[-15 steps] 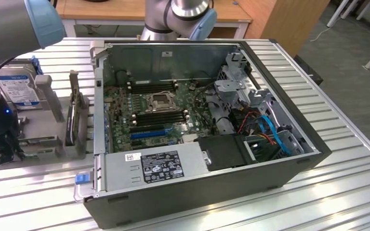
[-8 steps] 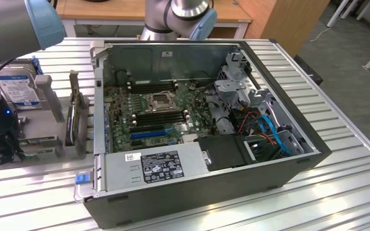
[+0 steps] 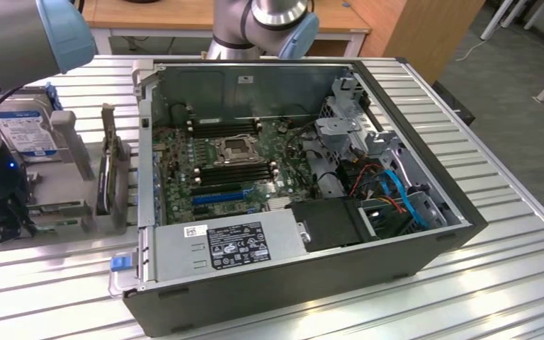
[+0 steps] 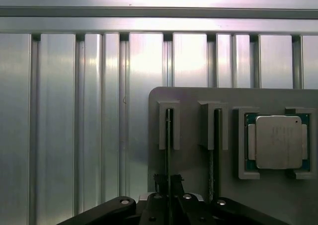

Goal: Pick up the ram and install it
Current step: 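Pick up the ram and move it above insertion slot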

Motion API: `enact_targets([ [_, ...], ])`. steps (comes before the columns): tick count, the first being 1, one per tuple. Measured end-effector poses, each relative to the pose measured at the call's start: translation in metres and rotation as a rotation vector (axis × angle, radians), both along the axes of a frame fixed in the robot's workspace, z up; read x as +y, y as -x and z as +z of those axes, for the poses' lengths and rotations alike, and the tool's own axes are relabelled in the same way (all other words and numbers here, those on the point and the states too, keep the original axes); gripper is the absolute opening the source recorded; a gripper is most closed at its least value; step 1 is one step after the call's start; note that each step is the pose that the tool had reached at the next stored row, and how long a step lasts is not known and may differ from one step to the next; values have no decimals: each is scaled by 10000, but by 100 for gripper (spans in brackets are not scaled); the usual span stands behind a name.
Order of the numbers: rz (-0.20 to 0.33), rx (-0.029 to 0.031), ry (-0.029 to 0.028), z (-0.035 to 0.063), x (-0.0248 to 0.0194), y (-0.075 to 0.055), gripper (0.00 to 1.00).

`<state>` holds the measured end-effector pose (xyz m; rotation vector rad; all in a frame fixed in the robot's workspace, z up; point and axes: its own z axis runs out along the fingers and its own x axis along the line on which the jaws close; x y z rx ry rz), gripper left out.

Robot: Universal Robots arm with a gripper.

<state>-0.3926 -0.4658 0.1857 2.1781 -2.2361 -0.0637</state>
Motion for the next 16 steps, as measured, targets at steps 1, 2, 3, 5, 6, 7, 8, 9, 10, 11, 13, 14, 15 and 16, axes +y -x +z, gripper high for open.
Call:
enact_targets([
  [1, 0, 0, 0, 0, 0, 0, 14],
  [2, 0, 0, 0, 0, 0, 0, 14],
  [3, 0, 1, 0, 0, 0, 0, 14],
  [5, 0, 0, 0, 0, 0, 0, 14],
  [6, 0, 1, 0, 0, 0, 0, 14],
  [7, 0, 1, 0, 0, 0, 0, 14],
  [8, 0, 1, 1, 1, 0, 0, 14],
  [9, 0, 2, 1, 24, 0, 0, 14],
  [10, -1, 3, 2, 70, 0, 1, 14],
  [11, -1, 1, 1, 115, 0, 0, 14],
  [13, -2, 1, 1, 205, 0, 1, 14],
  [14, -2, 2, 1, 250, 0, 1, 14],
  [15, -3, 1, -1, 294, 0, 1, 14],
  [16, -3, 1, 0, 342, 0, 1, 14],
])
